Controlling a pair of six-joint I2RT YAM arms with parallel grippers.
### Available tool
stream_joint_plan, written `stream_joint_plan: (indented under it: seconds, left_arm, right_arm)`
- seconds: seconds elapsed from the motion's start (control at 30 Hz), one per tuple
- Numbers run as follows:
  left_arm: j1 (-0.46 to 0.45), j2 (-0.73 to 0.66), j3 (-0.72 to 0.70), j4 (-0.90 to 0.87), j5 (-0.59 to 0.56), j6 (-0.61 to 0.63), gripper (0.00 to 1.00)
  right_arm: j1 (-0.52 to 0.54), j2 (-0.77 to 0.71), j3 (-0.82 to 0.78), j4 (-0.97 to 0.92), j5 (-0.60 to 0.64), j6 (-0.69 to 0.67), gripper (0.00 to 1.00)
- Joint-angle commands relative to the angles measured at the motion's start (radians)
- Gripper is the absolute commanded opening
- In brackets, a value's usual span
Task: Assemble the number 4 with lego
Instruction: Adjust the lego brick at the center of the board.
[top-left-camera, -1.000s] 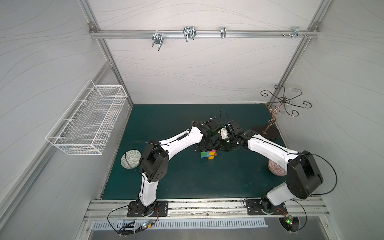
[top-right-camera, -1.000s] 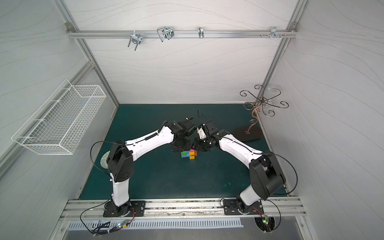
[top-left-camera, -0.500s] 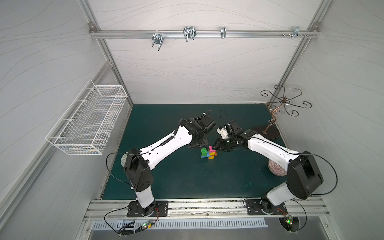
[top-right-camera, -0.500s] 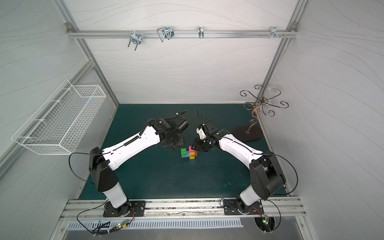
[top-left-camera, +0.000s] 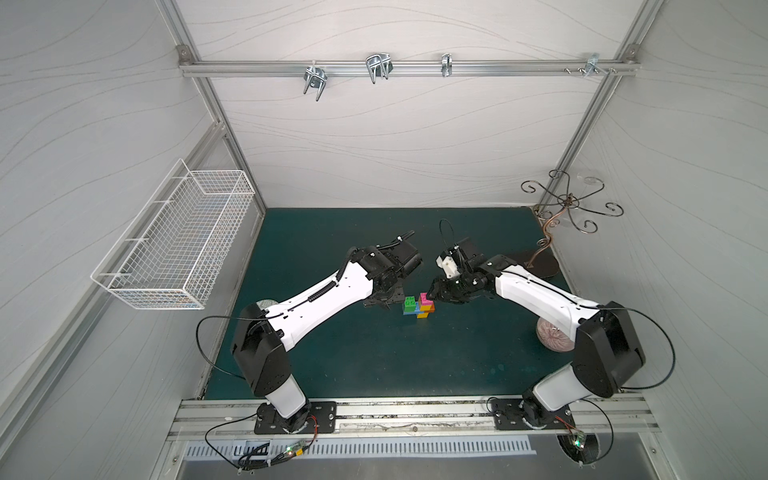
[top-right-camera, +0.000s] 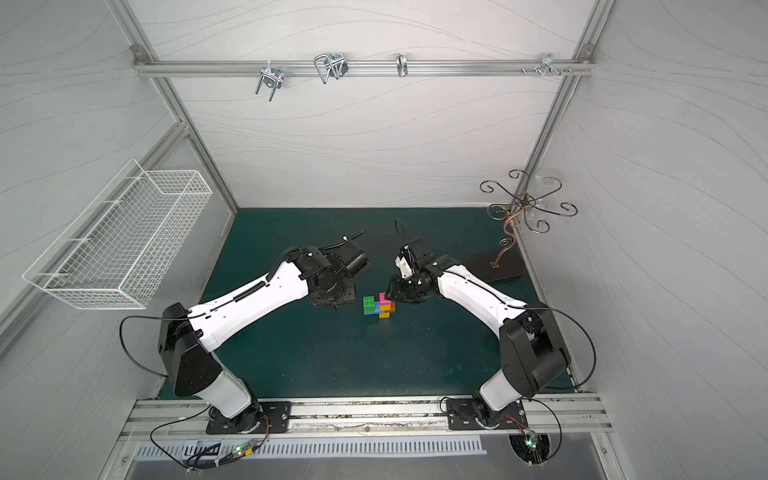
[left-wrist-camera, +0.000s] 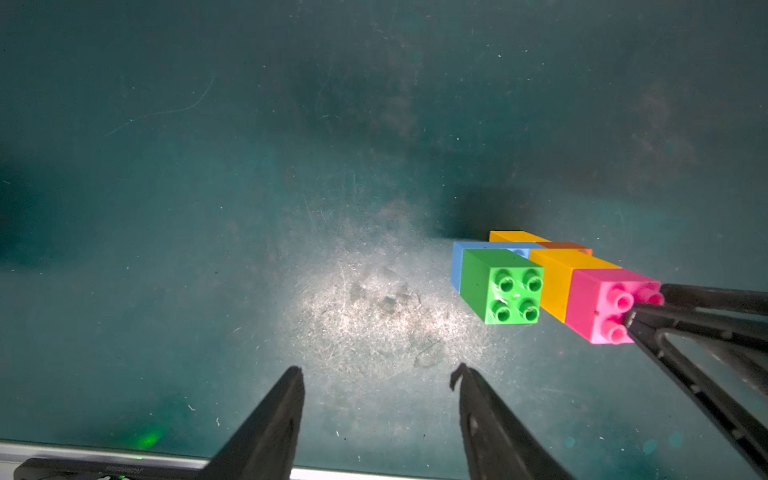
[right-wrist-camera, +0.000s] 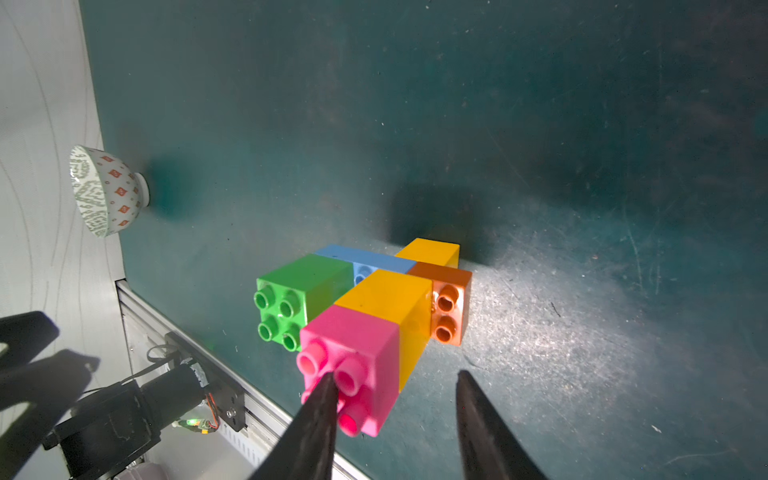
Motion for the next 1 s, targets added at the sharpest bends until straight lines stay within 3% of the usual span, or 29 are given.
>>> stream_joint_plan:
  seconds: [0.0, 0.97]
  left_arm:
    - [0.004, -0.04, -0.001, -0.014, -0.038, -0.002, 0.62]
    - [0.013, -0.1, -0.055, 0.009, -0.06, 0.001, 0.64]
  right_arm:
    - [0.0, 0.029, 0.02, -0.072, 0.022, -0.014, 0.49]
    - [0.035, 0.021, 0.11, 0.01, -0.035, -0.011, 0.57]
